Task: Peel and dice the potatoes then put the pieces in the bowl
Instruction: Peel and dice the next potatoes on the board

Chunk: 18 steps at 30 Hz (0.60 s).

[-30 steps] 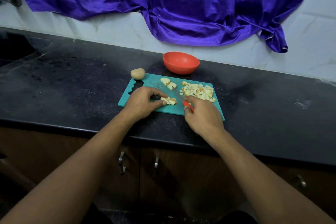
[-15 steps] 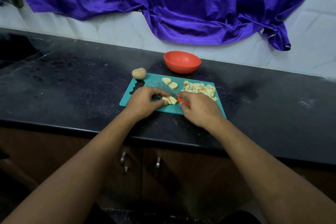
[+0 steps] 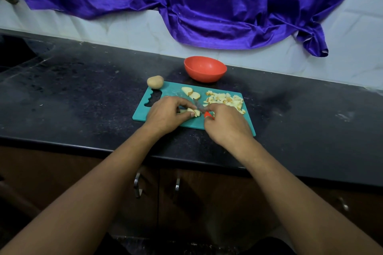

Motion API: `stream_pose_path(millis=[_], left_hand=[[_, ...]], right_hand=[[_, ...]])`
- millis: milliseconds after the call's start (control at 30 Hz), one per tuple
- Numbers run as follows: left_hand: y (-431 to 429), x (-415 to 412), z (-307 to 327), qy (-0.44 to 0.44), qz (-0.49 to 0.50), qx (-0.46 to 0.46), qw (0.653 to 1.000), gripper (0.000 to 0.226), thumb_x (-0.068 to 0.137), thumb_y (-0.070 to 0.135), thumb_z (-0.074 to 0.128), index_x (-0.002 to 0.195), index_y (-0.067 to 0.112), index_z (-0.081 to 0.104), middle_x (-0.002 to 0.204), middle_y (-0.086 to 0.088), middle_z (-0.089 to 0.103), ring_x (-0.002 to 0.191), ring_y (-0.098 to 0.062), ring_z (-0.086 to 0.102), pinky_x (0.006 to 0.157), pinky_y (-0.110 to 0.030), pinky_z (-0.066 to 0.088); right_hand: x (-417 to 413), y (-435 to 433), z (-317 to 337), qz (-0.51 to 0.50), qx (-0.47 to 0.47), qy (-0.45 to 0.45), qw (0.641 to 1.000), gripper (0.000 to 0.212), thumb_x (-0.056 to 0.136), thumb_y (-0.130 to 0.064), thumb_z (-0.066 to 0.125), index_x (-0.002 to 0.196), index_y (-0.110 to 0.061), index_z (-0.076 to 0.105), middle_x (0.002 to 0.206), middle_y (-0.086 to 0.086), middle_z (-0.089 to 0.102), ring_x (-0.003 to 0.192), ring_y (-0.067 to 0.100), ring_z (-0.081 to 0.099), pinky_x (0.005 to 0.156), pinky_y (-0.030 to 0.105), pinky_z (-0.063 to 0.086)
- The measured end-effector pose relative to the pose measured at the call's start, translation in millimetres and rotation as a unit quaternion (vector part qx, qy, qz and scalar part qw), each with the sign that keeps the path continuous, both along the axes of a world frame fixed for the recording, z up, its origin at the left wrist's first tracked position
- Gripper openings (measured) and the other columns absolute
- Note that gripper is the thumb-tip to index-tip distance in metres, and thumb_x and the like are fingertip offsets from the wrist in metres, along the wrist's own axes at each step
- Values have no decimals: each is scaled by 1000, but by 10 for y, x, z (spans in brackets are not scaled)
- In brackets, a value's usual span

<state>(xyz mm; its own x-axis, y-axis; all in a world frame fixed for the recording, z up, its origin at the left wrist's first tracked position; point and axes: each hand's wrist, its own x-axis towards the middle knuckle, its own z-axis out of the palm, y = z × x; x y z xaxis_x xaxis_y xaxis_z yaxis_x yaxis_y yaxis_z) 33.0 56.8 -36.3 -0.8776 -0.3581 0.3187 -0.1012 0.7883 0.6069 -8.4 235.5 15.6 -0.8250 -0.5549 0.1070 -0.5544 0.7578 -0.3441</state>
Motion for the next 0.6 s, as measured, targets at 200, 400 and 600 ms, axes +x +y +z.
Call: stream_pose_path(millis=[200,400,600], left_hand=[[42,-31,8,-1,41,28,999,11,82,44,80,93,42,79,56,23,50,64,-4,51,67,-28,39],[50,-27,33,-11,37,29,999,9,83,41,81,92,41,77,64,23,54,69,-4,53,66,-29,40],[58,-37,14,-1,46,32,998,11,81,42,82,92,40,80,61,26,55,63,-1,52,64,-28,38]], right_hand=[[-69,-131,298,3,53,-35,998,28,93,-27,59,117,-24,74,120,3,70,107,26,62,94,39,55],[-92,-244,431,14,101,-5,995,30,92,-32,59,116,-19,73,109,5,70,98,26,63,86,37,55],[280,-6,-95,32,114,85,989,49,101,-29,54,150,-26,47,107,4,65,96,24,61,71,38,46]])
